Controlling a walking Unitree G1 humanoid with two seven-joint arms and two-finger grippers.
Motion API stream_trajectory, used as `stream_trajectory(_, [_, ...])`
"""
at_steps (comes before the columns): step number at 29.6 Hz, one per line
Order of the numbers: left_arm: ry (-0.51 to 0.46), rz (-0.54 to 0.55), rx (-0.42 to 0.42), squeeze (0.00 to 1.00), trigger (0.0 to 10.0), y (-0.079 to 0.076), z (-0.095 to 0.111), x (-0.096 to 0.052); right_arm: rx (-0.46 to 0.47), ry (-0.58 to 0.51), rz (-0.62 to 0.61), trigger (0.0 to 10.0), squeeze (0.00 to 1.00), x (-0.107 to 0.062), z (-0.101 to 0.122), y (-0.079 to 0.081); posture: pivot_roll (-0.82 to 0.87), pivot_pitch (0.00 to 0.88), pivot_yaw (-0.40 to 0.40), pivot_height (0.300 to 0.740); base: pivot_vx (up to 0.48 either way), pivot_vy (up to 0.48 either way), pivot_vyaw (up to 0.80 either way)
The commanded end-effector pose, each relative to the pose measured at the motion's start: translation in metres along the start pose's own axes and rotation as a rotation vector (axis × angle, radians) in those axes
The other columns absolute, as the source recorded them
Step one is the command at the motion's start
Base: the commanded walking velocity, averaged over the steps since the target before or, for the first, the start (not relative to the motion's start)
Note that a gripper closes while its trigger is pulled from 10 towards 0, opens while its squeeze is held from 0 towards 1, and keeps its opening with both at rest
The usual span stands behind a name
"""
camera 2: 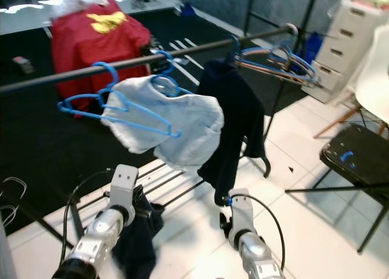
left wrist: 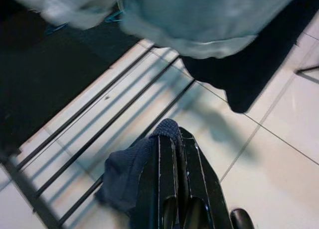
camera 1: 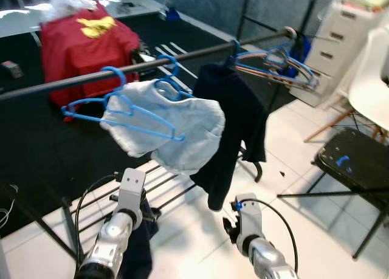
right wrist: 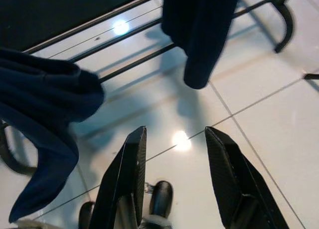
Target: Hang hanger
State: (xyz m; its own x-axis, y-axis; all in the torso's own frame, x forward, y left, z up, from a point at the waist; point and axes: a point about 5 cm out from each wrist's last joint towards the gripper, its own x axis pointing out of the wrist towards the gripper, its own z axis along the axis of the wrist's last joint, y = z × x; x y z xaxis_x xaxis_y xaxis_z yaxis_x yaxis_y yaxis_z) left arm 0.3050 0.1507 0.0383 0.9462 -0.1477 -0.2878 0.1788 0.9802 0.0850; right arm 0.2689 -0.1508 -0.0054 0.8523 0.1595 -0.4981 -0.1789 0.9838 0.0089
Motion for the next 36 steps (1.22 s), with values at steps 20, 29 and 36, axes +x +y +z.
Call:
stream_trajectory(20, [-0.014, -0.008, -0.001, 0.0, 10.0, -0.002, 0.003, 0.003, 0.002, -0.028, -0.051, 10.0, 0.0, 0.001, -0.003, -0.007, -0.02, 0.142, -0.016, 0.74, 0.0, 0.0, -0.8])
stream_trajectory(29, [-0.02, 0.0, -0.018, 0.0, 10.0, 0.001, 0.004, 0.003, 0.019, -0.037, -0.066, 10.0, 0.0, 0.003, 0.0, -0.009, -0.01, 0.133, -0.008, 0.74, 0.0, 0.0, -0.8])
stream_trajectory(36, [-0.017, -0.004, -0.024, 0.0, 10.0, 0.001, 0.003, 0.004, 0.025, -0.04, -0.069, 10.0, 0.0, 0.003, 0.0, -0.01, -0.01, 0.131, -0.012, 0.74, 0.0, 0.0, -0.8])
